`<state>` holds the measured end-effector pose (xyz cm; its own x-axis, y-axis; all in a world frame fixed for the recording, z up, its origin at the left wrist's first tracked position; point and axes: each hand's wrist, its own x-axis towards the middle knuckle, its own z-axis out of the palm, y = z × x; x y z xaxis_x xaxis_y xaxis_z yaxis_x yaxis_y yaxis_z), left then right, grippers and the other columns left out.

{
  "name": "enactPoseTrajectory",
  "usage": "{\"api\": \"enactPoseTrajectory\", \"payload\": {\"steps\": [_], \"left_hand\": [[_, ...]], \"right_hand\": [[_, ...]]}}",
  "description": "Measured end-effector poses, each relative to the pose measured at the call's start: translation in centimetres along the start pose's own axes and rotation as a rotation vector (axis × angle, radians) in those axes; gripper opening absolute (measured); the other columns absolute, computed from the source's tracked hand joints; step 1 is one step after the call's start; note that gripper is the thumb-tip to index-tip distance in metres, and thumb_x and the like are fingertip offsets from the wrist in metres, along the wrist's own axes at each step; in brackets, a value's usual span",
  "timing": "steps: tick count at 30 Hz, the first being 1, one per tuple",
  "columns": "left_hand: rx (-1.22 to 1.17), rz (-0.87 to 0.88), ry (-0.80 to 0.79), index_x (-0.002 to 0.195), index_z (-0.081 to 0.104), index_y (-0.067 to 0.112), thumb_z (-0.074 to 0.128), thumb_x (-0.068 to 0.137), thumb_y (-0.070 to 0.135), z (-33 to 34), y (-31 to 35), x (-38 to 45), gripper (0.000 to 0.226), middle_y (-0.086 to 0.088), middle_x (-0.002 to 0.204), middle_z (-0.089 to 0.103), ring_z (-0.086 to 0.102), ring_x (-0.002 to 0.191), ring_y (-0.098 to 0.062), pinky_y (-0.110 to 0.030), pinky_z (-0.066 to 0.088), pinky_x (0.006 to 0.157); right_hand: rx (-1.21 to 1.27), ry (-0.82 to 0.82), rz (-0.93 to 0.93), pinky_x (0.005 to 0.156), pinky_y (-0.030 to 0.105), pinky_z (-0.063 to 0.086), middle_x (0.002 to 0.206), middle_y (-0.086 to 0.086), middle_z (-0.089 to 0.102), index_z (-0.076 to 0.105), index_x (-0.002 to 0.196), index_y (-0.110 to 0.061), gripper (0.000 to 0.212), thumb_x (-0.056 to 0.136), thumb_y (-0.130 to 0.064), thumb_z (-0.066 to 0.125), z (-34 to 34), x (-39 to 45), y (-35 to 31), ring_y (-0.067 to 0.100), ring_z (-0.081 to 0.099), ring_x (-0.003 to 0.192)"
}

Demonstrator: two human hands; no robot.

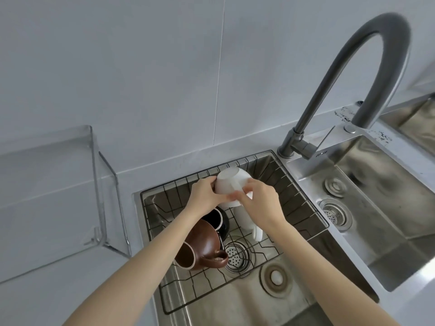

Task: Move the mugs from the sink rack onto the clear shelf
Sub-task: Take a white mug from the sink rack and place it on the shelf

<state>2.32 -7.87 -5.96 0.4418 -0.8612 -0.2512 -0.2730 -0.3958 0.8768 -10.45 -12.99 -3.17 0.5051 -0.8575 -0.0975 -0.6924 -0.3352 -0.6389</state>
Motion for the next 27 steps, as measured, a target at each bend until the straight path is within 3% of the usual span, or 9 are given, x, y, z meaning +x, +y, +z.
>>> {"api": "enactPoseTrajectory", "payload": {"steps": [4,7,9,11,15,18,22,27], "left_hand": [[-0.01,0.055,0.092,0.1,0.066,0.011,0.081,0.047,0.044,-2.5,2.8,-1.5,0.064,-0.005,0.096,0.073,0.067,0.092,-0.023,-0.038,0.055,0.081],[-0.03,0.086,0.207,0.098,0.066,0.01,0.085,0.054,0.038,-5.8,5.0,-3.9,0.056,-0.004,0.094,0.072,0.065,0.086,-0.02,-0.025,0.051,0.067],[-0.043,0.112,0.251,0.093,0.066,0.01,0.085,0.055,0.036,-7.9,6.1,-5.4,0.05,-0.005,0.09,0.073,0.064,0.079,-0.019,-0.014,0.047,0.058],[-0.033,0.157,0.313,0.089,0.066,0.01,0.085,0.055,0.036,-10.7,6.8,-7.5,0.047,-0.004,0.082,0.071,0.058,0.07,-0.016,-0.009,0.041,0.051],[0.006,0.191,0.464,0.085,0.066,0.011,0.086,0.053,0.035,-17.3,7.1,-12.3,0.044,0.001,0.07,0.066,0.052,0.062,-0.012,-0.014,0.038,0.052],[0.041,0.171,0.595,0.08,0.065,0.012,0.087,0.05,0.034,-22.1,5.8,-15.6,0.043,0.007,0.063,0.06,0.046,0.056,-0.009,-0.013,0.034,0.049],[0.064,0.11,0.71,0.082,0.065,0.012,0.087,0.049,0.035,-27.1,3.4,-18.9,0.046,-0.004,0.076,0.07,0.053,0.066,-0.017,-0.026,0.04,0.058],[0.09,0.013,0.82,0.087,0.064,0.013,0.086,0.051,0.035,-32.4,-0.8,-21.8,0.048,0.004,0.07,0.061,0.051,0.065,-0.016,-0.024,0.039,0.057]], "right_hand": [[0.073,0.03,-0.097,0.06,0.03,0.033,0.085,0.005,0.061,0.071,0.075,-0.007,0.023,0.081,-0.027,0.062,-2.5,-1.0,-3.3,0.015,0.046,0.058],[0.109,0.071,-0.201,0.057,0.017,0.034,0.107,0.007,0.067,0.071,0.079,-0.007,0.021,0.082,-0.026,0.062,-4.4,-2.5,-7.2,0.01,0.044,0.053],[0.114,0.093,-0.257,0.06,0.017,0.035,0.116,0.008,0.065,0.071,0.082,-0.005,0.022,0.083,-0.026,0.062,-5.2,-3.5,-9.5,0.016,0.053,0.06],[0.149,0.105,-0.334,0.064,0.025,0.034,0.117,0.014,0.063,0.071,0.083,-0.004,0.022,0.083,-0.024,0.062,-5.5,-5.0,-12.3,0.03,0.061,0.08],[0.217,0.088,-0.508,0.067,0.033,0.037,0.112,0.018,0.065,0.07,0.079,-0.002,0.023,0.083,-0.023,0.063,-4.1,-7.4,-18.3,0.034,0.06,0.08],[0.235,0.016,-0.601,0.066,0.031,0.036,0.109,0.011,0.067,0.071,0.079,-0.003,0.022,0.084,-0.023,0.063,-1.3,-8.3,-22.6,0.029,0.06,0.087],[0.255,-0.094,-0.703,0.056,0.018,0.033,0.08,-0.002,0.056,0.068,0.073,-0.007,0.023,0.085,-0.024,0.061,3.1,-8.8,-27.1,0.015,0.046,0.062],[0.253,-0.256,-0.758,0.053,0.016,0.033,0.067,-0.009,0.046,0.066,0.071,-0.008,0.027,0.086,-0.028,0.058,9.5,-8.9,-31.9,0.008,0.043,0.055]]}}
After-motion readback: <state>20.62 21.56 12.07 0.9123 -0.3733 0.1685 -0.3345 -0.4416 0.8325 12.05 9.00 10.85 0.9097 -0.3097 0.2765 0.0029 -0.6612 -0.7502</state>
